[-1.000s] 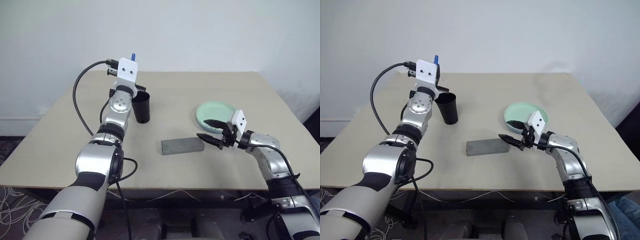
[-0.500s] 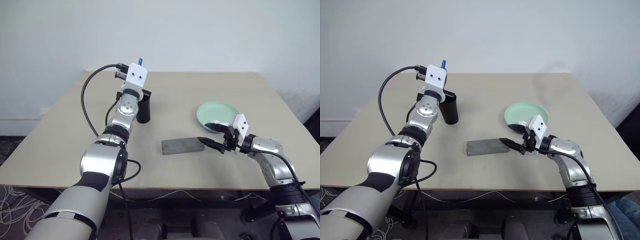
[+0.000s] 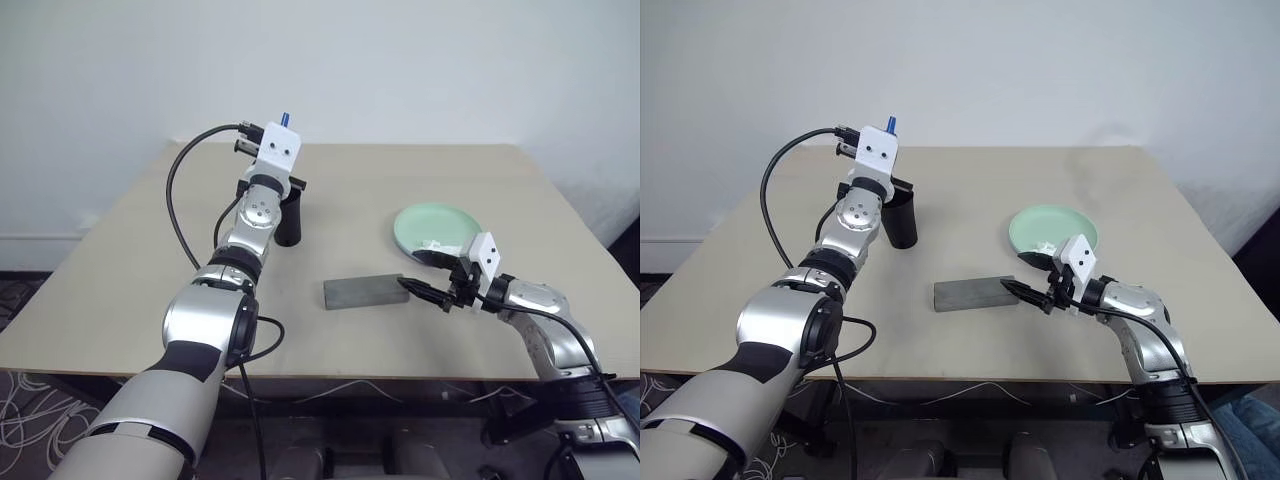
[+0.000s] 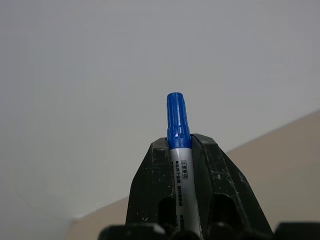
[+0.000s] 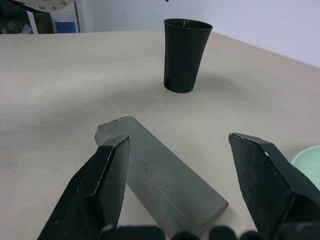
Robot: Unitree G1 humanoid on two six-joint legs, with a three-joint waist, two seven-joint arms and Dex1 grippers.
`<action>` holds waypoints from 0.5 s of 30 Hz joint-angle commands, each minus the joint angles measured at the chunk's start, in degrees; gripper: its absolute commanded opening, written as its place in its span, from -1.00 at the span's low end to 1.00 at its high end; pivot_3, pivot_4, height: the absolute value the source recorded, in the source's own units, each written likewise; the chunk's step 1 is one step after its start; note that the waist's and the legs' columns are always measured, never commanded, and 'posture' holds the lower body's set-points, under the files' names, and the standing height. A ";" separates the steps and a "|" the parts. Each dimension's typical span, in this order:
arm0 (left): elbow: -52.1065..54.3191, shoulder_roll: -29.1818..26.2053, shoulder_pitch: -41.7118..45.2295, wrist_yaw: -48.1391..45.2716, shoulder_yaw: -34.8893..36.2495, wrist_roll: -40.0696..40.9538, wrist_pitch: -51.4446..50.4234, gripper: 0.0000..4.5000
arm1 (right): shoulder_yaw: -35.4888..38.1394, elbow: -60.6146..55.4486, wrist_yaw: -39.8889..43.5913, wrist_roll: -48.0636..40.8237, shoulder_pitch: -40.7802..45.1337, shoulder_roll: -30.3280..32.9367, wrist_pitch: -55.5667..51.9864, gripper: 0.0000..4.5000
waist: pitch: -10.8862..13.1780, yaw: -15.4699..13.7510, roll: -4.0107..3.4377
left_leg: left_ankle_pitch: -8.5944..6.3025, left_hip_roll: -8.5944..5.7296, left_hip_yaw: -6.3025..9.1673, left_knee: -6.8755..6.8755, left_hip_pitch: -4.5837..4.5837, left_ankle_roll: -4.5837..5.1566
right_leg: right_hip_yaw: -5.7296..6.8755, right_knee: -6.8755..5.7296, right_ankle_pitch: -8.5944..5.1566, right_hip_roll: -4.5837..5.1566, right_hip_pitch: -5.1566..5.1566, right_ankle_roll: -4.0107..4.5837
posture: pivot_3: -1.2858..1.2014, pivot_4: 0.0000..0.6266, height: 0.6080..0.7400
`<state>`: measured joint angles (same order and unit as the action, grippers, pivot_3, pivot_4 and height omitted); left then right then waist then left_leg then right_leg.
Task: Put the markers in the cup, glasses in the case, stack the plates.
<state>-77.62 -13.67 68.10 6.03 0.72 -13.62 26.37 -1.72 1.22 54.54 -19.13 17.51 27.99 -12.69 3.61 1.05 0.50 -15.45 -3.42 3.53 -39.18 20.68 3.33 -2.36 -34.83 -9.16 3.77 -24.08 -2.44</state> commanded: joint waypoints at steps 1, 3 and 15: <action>0.17 0.44 2.02 -2.20 1.05 0.94 -4.11 -0.95 | 1.60 -2.45 -0.46 -1.08 0.65 0.69 0.00 0.52 | 0.00 0.01 0.00 | 0.00 0.00 0.00 0.00 -0.01 0.00 | 0.00 0.00 0.00 0.00 0.01 0.00 | 0.03 -1.00 1.00; 0.05 0.73 1.98 -3.92 1.41 1.37 -6.64 -0.95 | 1.65 -2.59 -0.57 -1.08 0.61 0.65 -0.11 0.52 | 0.00 0.02 0.00 | 0.00 0.00 -0.01 0.00 -0.01 0.01 | 0.01 0.00 0.00 0.00 0.02 0.00 | 0.03 -1.00 1.00; 0.92 0.19 2.86 -3.21 4.66 3.34 -4.76 -0.95 | 1.23 -1.97 -0.82 -1.01 0.95 0.08 -0.01 0.52 | 0.01 0.02 0.02 | 0.00 0.01 0.01 0.00 -0.01 0.01 | 0.00 0.01 0.00 0.00 0.01 0.00 | 0.03 -1.00 1.00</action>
<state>-78.80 -12.76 68.10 1.98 4.77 -11.01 19.94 -1.58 0.89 53.93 -19.17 17.38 27.96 -13.18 3.62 1.06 0.51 -15.44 -3.41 3.53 -39.18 20.67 3.34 -2.36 -34.82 -9.16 3.77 -24.07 -2.44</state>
